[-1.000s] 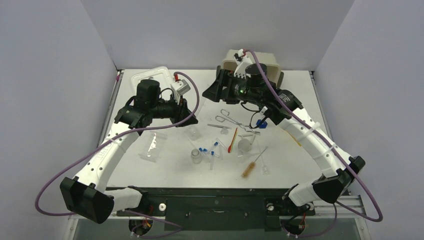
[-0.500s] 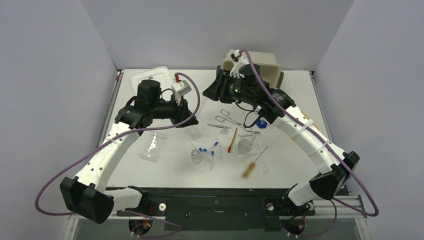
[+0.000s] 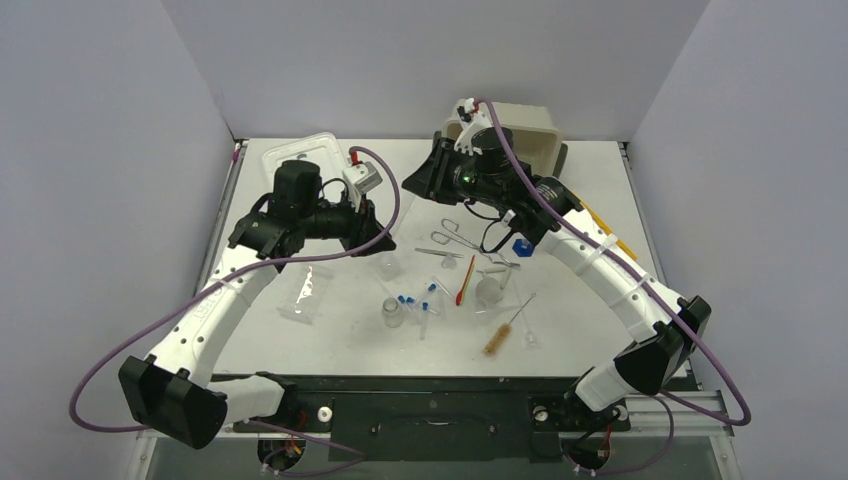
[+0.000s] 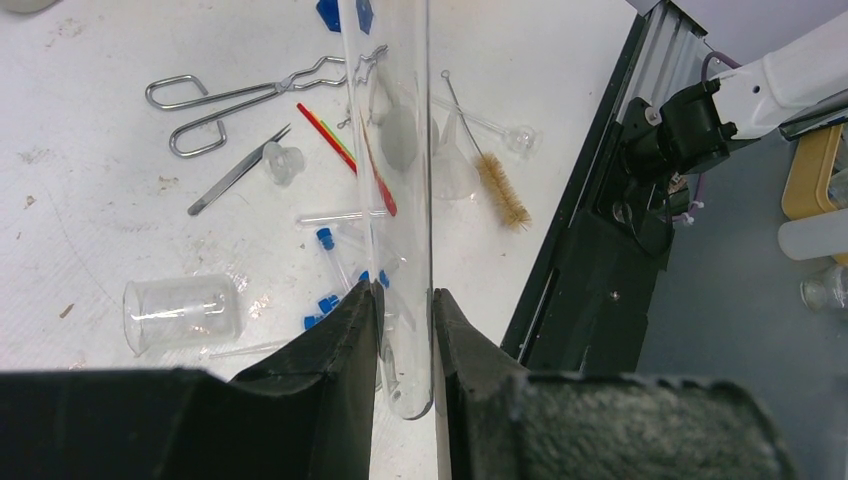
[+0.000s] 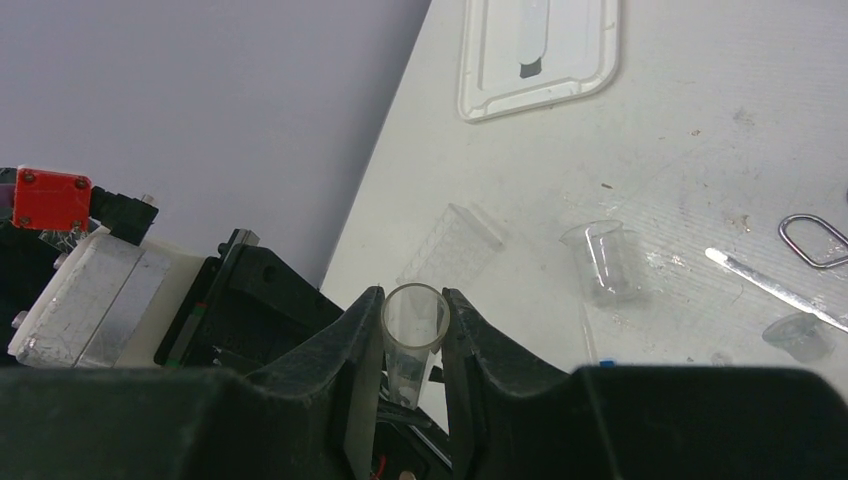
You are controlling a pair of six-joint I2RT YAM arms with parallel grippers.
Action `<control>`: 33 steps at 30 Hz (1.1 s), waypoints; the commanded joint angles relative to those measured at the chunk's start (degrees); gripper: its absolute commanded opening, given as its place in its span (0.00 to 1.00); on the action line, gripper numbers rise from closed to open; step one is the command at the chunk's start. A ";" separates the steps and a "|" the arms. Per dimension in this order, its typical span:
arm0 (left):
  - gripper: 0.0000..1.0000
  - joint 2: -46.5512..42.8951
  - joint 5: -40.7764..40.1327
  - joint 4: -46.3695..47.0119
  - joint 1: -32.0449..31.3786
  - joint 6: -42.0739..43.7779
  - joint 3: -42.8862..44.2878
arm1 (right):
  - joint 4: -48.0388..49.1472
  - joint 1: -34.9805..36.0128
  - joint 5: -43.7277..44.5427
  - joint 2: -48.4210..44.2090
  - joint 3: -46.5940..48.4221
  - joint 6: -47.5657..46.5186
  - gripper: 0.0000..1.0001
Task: Organize the chemistry lab equipment
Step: Pick up the test tube at the center of the board, then insert the test tube into the slot of the test tube rack.
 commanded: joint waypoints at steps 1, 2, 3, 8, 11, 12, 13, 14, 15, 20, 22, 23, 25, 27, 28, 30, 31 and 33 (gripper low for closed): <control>0.00 -2.07 1.84 0.10 -0.24 1.78 1.66 | 3.01 0.47 0.45 0.23 1.16 0.69 0.21; 0.00 -2.14 1.76 0.04 -0.24 1.81 1.65 | 3.02 0.50 0.40 0.17 1.16 0.70 0.14; 0.00 -2.15 1.72 -0.01 -0.24 1.86 1.64 | 2.98 0.46 0.43 0.11 1.09 0.62 0.09; 0.46 -1.50 0.14 -0.76 -0.20 0.89 2.22 | 1.14 -0.47 1.88 -1.88 -0.49 -0.40 0.00; 0.93 0.13 -1.42 -2.48 0.70 -1.36 4.96 | -3.34 -2.46 5.93 -4.26 -1.14 -3.35 0.00; 0.99 1.05 -2.28 -3.41 1.11 -1.70 5.67 | -5.95 -3.84 6.93 -6.06 -1.38 -5.23 0.00; 0.98 1.46 -2.55 -4.11 2.21 -2.09 6.85 | -7.13 -4.55 9.40 -7.04 -2.13 -7.28 0.00; 0.97 2.30 -2.59 -4.41 2.87 -2.15 7.32 | -9.40 -6.36 10.74 -9.45 -2.62 -8.29 0.00; 0.97 2.62 -2.48 -5.02 4.34 -2.20 8.22 | -10.57 -7.27 14.02 -10.76 -3.58 -10.31 0.00; 0.97 5.68 -3.14 -7.23 10.68 -4.20 11.32 | -14.90 -15.25 28.87 -22.08 -10.19 -17.09 0.00; 0.96 7.62 -3.41 -8.86 12.74 -3.85 12.72 | -14.32 -17.52 36.55 -25.42 -13.81 -19.01 0.00; 0.96 8.87 -3.57 -10.26 13.37 -3.60 13.70 | -12.98 -18.43 40.29 -27.14 -16.29 -19.95 0.00; 0.96 10.29 -4.05 -11.96 14.52 -2.14 14.82 | -9.96 -21.27 44.01 -29.10 -19.89 -20.64 0.00; 0.97 10.67 -4.94 -12.35 15.05 -0.80 15.09 | -5.98 -24.25 47.67 -30.34 -23.46 -21.20 0.00; 0.97 10.74 -5.41 -12.31 15.21 -0.21 15.09 | -4.73 -24.78 50.19 -30.66 -25.38 -21.36 0.00; 0.97 10.84 -6.80 -12.36 15.25 0.97 15.38 | -0.31 -26.17 53.36 -31.01 -28.39 -22.14 0.00; 0.97 11.13 -7.85 -12.76 15.28 1.44 15.59 | 2.48 -27.04 54.25 -30.74 -29.20 -22.85 0.00; 0.97 11.95 -9.31 -13.60 15.28 2.60 16.44 | 6.63 -28.65 55.79 -29.95 -31.46 -23.63 0.00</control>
